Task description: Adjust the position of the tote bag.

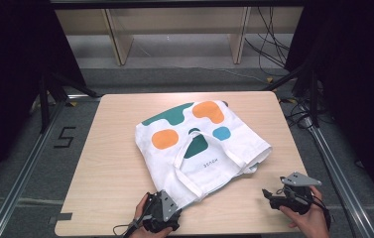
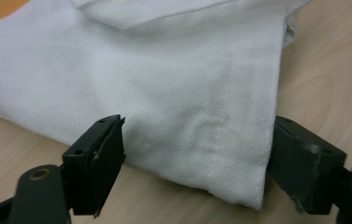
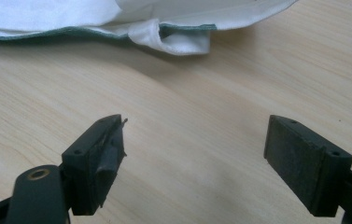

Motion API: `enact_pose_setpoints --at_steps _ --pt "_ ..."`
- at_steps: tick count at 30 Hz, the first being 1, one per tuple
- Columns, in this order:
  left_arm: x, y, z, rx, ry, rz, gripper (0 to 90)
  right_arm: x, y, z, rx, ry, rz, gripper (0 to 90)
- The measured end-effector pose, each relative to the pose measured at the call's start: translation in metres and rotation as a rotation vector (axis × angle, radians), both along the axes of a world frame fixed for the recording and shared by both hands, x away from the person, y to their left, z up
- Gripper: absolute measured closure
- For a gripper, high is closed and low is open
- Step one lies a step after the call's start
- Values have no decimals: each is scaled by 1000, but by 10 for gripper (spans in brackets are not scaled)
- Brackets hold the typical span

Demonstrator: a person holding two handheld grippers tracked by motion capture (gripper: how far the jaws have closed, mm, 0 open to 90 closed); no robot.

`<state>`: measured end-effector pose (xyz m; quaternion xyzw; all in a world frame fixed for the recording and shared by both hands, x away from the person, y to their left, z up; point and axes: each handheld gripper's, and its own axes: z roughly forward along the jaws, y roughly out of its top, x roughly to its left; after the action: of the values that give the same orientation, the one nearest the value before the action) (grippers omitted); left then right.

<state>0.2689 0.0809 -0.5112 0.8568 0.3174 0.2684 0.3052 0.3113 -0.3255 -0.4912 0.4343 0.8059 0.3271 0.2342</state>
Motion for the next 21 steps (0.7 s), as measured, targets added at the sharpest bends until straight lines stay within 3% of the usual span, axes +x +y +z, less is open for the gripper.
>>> enact_pose_setpoints --at_steps 3,4,5,7,8,9,11,12,13,14,16,21 --pt "-1 -1 1 21 -10 -26 320 0 0 0 2 -1 -1 213" --pt "-1 0 2 9 -13 -37 320 0 1 0 8 0 -7 213" --pt "-2 2 3 11 -19 -52 396 0 1 0 11 17 0 214" --pt "-2 4 4 8 -20 -59 476 -1 0 0 1 -5 -6 215" --pt "-2 6 5 -3 -18 -65 505 -1 0 0 10 13 -3 215" --pt "-2 10 7 26 -28 -73 505 -1 0 0 10 13 -3 215" --pt "-1 20 12 12 -75 -66 659 0 1 0 5 -4 -11 216" --pt "-1 20 12 12 -75 -66 705 0 1 0 5 -4 -11 216" --pt "-1 23 14 21 -107 -56 705 0 0 -1 7 -2 1 216" --pt "0 27 16 20 -124 -50 774 0 1 0 8 -12 -1 217" --pt "6 41 21 29 -144 -27 805 -1 3 2 18 2 -25 217" --pt "20 66 22 -13 -160 10 826 8 8 5 2 -30 -8 221"
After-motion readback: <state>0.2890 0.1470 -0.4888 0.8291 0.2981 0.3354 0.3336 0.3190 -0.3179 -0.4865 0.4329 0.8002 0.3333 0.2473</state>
